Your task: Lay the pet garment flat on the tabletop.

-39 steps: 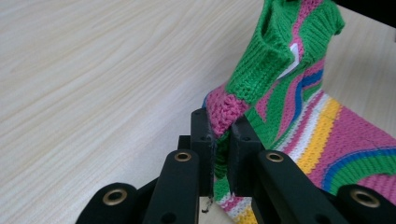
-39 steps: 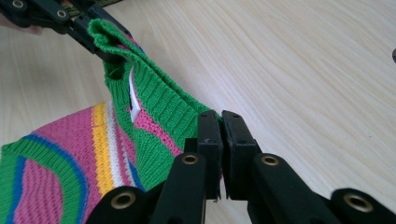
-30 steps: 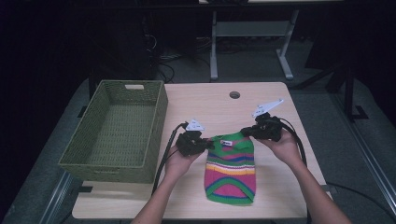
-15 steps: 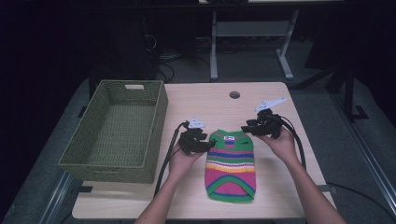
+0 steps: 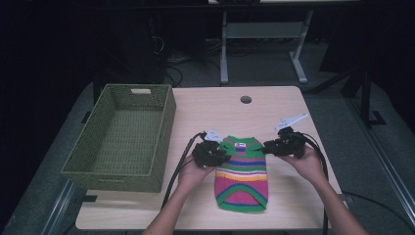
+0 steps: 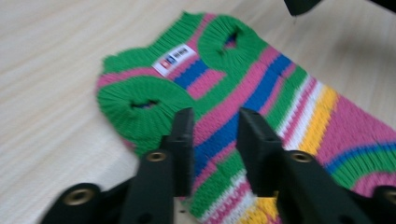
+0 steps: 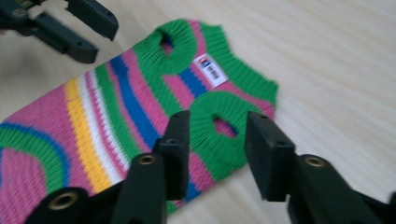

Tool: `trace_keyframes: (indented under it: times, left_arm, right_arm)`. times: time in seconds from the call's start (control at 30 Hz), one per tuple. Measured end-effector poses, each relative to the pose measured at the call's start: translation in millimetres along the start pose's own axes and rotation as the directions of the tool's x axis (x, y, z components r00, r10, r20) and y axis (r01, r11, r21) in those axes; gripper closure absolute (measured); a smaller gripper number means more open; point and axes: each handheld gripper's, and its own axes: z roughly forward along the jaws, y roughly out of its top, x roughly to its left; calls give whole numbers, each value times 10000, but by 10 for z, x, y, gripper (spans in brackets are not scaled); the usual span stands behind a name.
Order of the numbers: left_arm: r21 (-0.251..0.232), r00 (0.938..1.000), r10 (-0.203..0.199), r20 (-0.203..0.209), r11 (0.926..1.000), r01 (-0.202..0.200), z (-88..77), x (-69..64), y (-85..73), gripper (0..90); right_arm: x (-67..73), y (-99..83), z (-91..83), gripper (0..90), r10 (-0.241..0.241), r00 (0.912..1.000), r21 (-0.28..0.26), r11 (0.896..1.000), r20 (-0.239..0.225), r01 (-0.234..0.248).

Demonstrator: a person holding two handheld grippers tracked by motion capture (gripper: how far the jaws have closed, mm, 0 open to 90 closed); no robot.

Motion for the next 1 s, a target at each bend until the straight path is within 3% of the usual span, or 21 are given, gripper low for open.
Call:
trace_keyframes:
  times: [0.07,0.1,0.17,0.2,0.33,0.47,0.57,1.0]
  left_arm:
    - [427,9994,330,-38,9985,-328,20,-29,-9,758]
    - [499,9995,327,-32,9982,-325,32,-43,-17,808]
    - [754,9990,451,34,9961,-452,61,-61,-46,877]
    - [995,9985,535,134,9935,-546,74,-63,-63,898]
    - [1418,9980,593,235,9879,-620,121,-74,-113,898]
    - [1404,9988,417,249,9891,-448,134,-71,-131,898]
    - [1708,9974,726,29,9827,-720,125,-68,-133,898]
    - [1695,9983,492,-327,9846,-430,73,29,-168,878]
  right_arm:
    - [19,-12,3,762,-62,10000,43,10000,-71,63]
    - [46,-31,14,844,-227,9992,171,9996,-343,233]
    - [93,-56,50,895,-458,9978,597,9970,-480,486]
    - [127,-69,100,896,-592,9960,1032,9925,-676,660]
    - [168,-84,169,897,-818,9933,1363,9863,-813,924]
    - [192,-109,297,897,-835,9930,1876,9773,-837,980]
    - [192,-113,350,897,-805,9941,2060,9740,-728,940]
    - [153,-10,511,895,-559,9970,1621,9847,-533,638]
